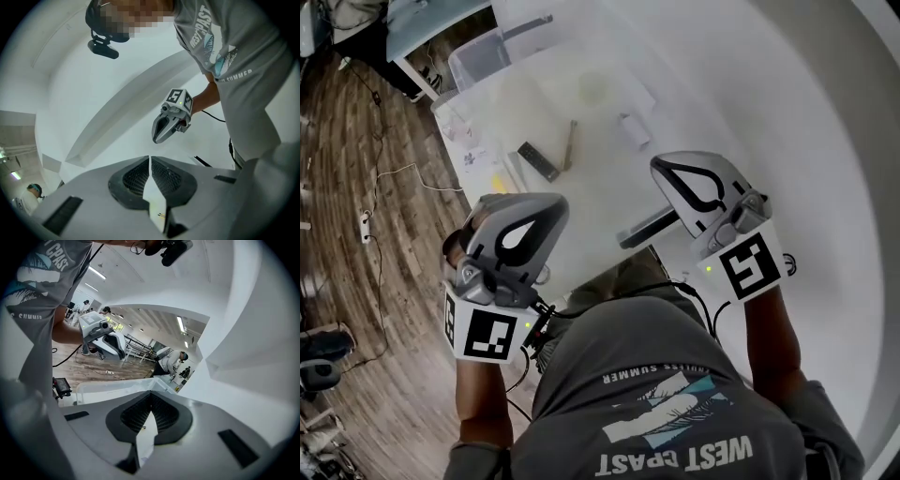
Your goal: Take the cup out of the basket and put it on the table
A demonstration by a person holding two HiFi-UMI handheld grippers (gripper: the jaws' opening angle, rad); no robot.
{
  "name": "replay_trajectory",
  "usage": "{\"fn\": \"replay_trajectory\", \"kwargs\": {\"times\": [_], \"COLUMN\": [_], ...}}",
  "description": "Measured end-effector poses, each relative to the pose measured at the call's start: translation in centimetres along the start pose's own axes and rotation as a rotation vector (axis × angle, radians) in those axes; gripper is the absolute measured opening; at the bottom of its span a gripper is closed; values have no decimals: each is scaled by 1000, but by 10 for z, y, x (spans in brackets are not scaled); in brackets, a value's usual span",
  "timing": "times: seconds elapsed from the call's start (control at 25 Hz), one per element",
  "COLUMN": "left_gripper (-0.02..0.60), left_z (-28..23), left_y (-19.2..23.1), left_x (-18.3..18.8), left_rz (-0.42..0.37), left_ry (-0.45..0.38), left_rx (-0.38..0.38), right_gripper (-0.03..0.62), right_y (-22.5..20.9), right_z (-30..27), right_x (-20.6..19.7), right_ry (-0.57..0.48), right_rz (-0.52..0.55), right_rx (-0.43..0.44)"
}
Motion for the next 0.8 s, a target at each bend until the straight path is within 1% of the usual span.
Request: {"fn": "replay_trajectory", "kwargs": {"times": [0.08,0.16,0.24,0.32,0.44,0.52,0.6,0.68,0.76,0.8], "left_gripper": [26,26,26,26,26,26,26,26,26,26], "left_z": [-2,-9,-15,-17,-19,-20,-21,-17,-10,-9], "left_y": [8,17,20,24,36,39,40,32,25,25], "left_x": [-4,-13,-21,-23,-29,-35,-40,-45,-46,-49], "left_rz": [13,16,34,59,73,97,131,155,152,146], "left_ry": [9,44,89,113,160,187,183,182,174,174], "left_rx": [16,35,51,71,107,135,165,175,184,191], "right_gripper": [11,11,11,11,11,11,16,42,43,46], "right_y": [-9,-23,-34,-46,-64,-70,-75,-77,-76,-79], "right_z": [-14,-32,-53,-77,-119,-151,-185,-211,-227,-237], "right_x": [1,-3,-14,-27,-41,-54,-69,-79,-85,-88], "right_ry": [-11,-18,-4,13,29,52,90,122,141,155], "right_rz": [-5,-11,-30,-55,-94,-114,-126,-144,-146,-128], "right_rx": [21,37,61,90,149,199,237,260,269,269]}}
Point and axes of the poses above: the fingertips, and each gripper's own axes: z backward along the fingers, y to its left, x out of its top, the point moved 1 cm from there along z, backward along the fingers, and after that the axes turned 8 degrees about y, right-handed, at the moved point
